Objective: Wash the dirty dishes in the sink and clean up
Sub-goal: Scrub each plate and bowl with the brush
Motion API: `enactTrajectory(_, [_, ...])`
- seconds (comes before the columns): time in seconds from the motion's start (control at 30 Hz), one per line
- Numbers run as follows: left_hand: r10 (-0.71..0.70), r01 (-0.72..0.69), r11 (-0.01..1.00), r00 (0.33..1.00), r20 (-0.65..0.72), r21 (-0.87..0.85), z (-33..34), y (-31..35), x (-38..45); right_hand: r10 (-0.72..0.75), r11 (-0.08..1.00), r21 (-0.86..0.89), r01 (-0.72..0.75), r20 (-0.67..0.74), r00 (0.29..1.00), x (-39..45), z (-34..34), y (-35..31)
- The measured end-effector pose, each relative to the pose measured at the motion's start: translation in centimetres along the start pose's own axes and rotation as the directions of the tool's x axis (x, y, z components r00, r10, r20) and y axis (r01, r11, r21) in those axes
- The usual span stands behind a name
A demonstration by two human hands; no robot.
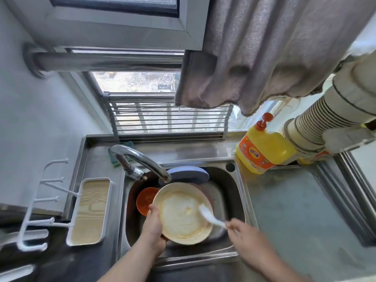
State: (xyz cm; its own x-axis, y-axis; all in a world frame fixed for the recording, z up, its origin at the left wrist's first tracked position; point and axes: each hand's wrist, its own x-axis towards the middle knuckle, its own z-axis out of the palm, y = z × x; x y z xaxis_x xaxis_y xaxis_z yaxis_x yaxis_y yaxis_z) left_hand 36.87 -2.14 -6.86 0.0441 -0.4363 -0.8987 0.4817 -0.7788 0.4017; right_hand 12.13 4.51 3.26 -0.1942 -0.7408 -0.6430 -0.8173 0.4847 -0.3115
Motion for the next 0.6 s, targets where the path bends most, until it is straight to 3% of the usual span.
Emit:
enactTrajectory(0.1, [0.023,-0.021,0.999,0.998,-0.056,0.038,0.0,-0.5,0.2,-0.062,0.987,0.152,0.047,0.096,0.993,-3.3,3.0,-2.8])
enactTrajectory(0.2, [0.058,-0.054,0.997,0.996,-0.066,0.058,1.0,-2.0,-0.5,-0.17,0.978,0.13,0.161,0.061,0.984,-0.7,3.0,-6.1])
enactTrajectory(0.3, [0.065,-0.061,0.997,0.994,-0.088,0.05,0.6,-1.1,-0.8,-0.034,0.997,0.075,0.036,-0.022,0.999,2.4,0.4,-3.2])
enactTrajectory(0.43, [0.07,-0.062,0.996,0.991,-0.117,0.069,-0.4,0.5,0.5,0.007,0.993,0.115,-0.022,0.127,0.992,-2.9,2.0,-0.9])
enactTrajectory(0.5, [0.105,-0.092,0.992,0.984,-0.147,0.088,0.6,-0.4,-0.2,-0.085,0.982,0.178,0.057,0.153,0.985,-3.4,3.5,-3.9])
enactTrajectory(0.6, [0.112,-0.101,0.993,0.978,-0.176,0.067,2.6,-1.8,-1.6,-0.166,0.982,0.1,0.162,0.037,0.985,0.3,3.6,-7.3])
